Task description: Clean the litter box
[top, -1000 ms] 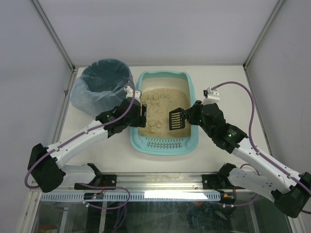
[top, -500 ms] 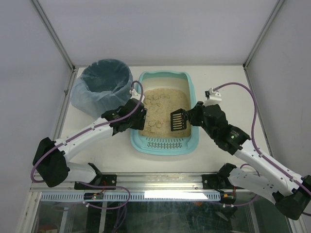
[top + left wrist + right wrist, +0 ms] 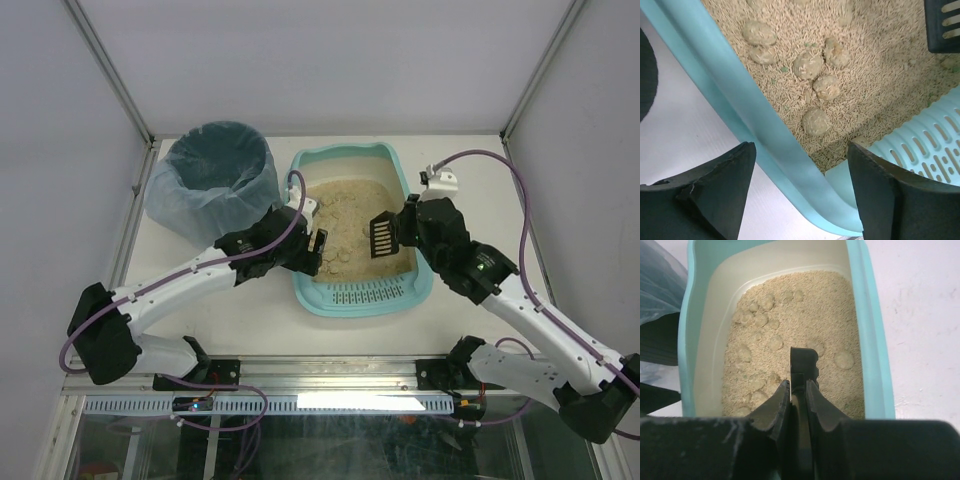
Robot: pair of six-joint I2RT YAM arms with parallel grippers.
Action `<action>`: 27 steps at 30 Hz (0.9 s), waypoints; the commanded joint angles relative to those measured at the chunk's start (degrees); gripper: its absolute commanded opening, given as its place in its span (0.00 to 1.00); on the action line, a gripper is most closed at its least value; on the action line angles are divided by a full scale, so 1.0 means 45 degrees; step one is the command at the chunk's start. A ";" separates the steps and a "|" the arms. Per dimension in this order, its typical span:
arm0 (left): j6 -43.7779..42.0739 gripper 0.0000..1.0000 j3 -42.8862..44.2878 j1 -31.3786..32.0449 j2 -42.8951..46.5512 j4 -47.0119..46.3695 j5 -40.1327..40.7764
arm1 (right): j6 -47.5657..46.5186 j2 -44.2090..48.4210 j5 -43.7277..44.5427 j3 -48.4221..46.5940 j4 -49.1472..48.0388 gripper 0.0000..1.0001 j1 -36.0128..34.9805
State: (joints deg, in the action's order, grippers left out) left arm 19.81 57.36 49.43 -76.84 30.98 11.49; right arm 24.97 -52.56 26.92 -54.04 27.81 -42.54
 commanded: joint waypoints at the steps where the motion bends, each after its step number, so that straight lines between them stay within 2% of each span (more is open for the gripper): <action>1: -0.0190 0.79 0.0088 -0.0297 0.1466 -0.0986 0.0712 | -0.1807 -0.0610 0.0430 -0.1496 0.0139 0.00 0.0203; 9: -0.0167 0.99 0.0060 -0.0762 0.2489 -0.1155 0.1997 | -0.3315 -0.3507 0.1088 -0.4537 0.1972 0.00 0.0371; 19: -0.0679 0.99 -0.0149 -0.0779 0.1862 -0.1714 0.1036 | -0.4540 -0.7180 0.2311 -0.7089 0.3192 0.00 0.0467; 22: -0.0707 0.93 0.0017 -0.0784 0.1570 -0.1670 0.1241 | -0.4803 -0.8096 0.2863 -0.7754 0.3631 0.00 0.0469; 27: -0.0510 0.89 -0.0148 -0.0926 0.1562 -0.1723 0.1424 | -0.5013 -0.9197 0.3315 -0.8195 0.4048 0.00 0.0479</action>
State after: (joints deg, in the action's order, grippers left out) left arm 18.20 56.71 46.02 -70.63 26.35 17.69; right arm 4.82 -92.18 37.63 -87.46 44.38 -40.62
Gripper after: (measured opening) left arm 0.901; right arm 0.166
